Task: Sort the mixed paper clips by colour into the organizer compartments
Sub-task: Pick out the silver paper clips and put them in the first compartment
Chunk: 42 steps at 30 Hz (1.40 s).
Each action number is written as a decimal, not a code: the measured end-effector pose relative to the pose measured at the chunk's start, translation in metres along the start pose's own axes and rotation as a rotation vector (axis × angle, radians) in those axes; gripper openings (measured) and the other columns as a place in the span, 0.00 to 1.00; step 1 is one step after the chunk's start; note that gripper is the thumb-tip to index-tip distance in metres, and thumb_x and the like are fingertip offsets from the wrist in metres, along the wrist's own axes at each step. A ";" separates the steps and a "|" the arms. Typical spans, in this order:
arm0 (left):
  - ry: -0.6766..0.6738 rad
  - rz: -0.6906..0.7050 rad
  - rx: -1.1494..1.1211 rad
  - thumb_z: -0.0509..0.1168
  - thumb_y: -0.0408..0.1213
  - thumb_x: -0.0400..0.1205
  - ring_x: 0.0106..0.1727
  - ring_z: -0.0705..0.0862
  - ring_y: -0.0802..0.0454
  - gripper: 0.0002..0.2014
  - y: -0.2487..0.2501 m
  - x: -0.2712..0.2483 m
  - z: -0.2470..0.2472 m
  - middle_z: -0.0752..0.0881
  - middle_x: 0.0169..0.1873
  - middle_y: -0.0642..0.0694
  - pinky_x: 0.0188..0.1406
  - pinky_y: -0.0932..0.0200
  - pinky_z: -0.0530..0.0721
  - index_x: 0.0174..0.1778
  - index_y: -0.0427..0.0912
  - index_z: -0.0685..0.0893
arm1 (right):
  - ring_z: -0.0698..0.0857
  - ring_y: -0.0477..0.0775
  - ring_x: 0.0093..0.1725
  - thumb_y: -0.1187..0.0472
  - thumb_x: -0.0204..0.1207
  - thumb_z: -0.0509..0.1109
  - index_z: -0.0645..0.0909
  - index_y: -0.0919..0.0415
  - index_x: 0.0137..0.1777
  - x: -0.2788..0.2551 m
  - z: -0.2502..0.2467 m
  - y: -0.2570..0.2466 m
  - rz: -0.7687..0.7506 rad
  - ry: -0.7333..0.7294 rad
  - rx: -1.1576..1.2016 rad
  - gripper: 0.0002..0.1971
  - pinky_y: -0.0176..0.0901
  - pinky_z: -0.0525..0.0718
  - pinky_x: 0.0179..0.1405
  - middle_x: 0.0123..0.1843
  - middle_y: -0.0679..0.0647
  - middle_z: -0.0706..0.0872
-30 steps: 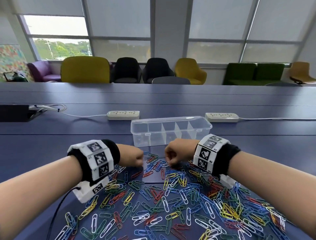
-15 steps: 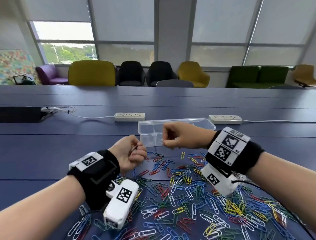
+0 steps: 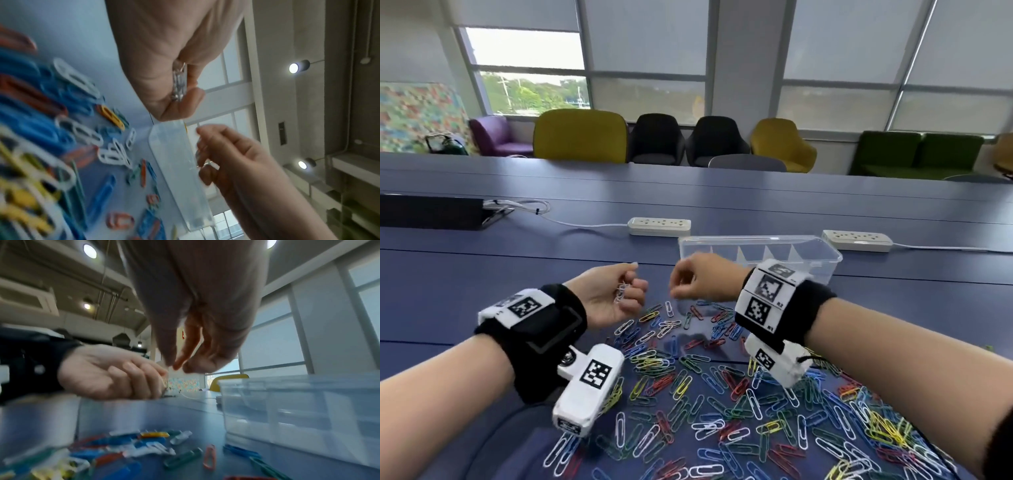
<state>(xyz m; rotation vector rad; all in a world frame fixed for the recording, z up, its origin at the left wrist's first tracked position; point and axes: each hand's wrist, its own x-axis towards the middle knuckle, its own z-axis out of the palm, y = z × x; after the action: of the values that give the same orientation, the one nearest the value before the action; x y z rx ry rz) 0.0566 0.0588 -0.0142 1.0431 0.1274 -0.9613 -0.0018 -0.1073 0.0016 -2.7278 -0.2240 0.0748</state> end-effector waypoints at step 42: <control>-0.065 0.095 0.236 0.49 0.34 0.67 0.12 0.58 0.57 0.09 0.018 -0.007 0.002 0.59 0.17 0.50 0.14 0.75 0.51 0.19 0.44 0.64 | 0.76 0.49 0.36 0.68 0.85 0.49 0.82 0.72 0.60 0.032 0.020 0.001 0.172 -0.152 -0.010 0.19 0.18 0.68 0.26 0.35 0.48 0.78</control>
<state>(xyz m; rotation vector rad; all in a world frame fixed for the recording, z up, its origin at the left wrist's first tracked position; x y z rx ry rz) 0.0650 0.0636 0.0026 1.2215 -0.0913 -0.9380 0.0278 -0.0950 -0.0181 -2.7476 -0.0322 0.3309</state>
